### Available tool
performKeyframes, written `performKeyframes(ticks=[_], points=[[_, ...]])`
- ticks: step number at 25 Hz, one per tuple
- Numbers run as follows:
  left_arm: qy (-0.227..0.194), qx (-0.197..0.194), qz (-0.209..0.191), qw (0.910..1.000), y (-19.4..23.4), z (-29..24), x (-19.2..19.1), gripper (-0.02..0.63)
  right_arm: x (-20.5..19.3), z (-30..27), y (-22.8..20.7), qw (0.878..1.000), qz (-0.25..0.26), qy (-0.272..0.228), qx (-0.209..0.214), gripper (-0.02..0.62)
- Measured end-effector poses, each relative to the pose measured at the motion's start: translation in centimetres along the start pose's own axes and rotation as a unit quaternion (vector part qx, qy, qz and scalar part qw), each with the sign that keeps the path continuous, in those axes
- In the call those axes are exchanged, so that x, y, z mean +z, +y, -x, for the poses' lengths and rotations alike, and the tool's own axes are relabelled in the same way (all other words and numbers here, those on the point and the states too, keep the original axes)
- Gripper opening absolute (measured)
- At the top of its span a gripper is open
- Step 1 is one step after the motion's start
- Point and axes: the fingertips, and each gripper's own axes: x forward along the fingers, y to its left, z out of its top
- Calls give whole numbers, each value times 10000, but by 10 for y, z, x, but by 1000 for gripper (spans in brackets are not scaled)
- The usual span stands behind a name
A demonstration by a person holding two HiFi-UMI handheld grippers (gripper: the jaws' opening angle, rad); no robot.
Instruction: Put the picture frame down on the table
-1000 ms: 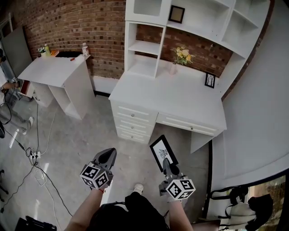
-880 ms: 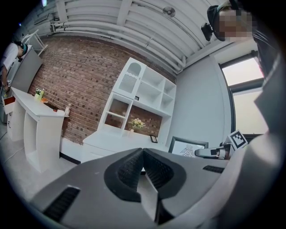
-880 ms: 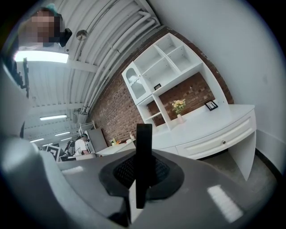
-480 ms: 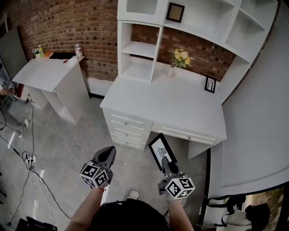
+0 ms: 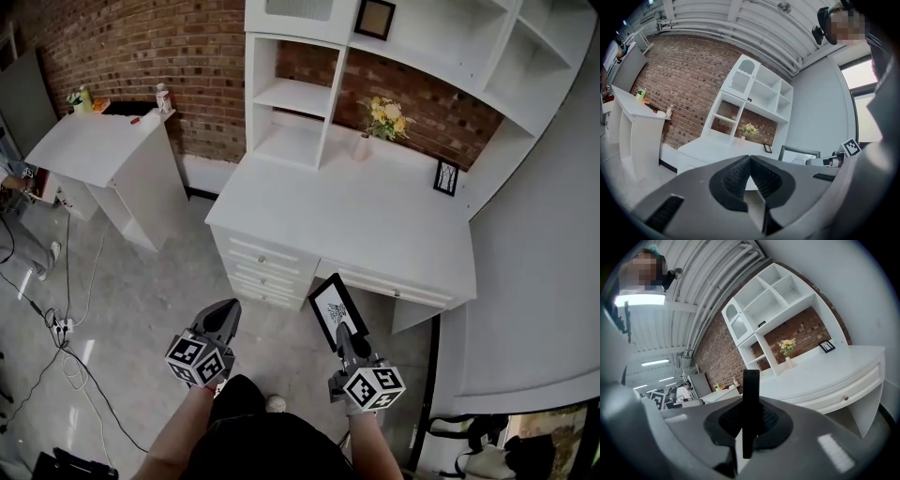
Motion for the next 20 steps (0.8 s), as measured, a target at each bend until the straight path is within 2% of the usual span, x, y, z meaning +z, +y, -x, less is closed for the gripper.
performKeyframes(ticks=[3, 8, 20], points=[[-15, 14, 49, 10000, 10, -12, 1, -9, 1, -13, -2, 10000, 25, 13, 25, 18], [50, -171, 42, 9998, 21, -44, 2, -9, 6, -40, -14, 9999, 22, 2, -106, 18], [24, -521, -27, 9986, 88, -138, 54, -9, 40, -145, -27, 9995, 76, -123, -290, 18]])
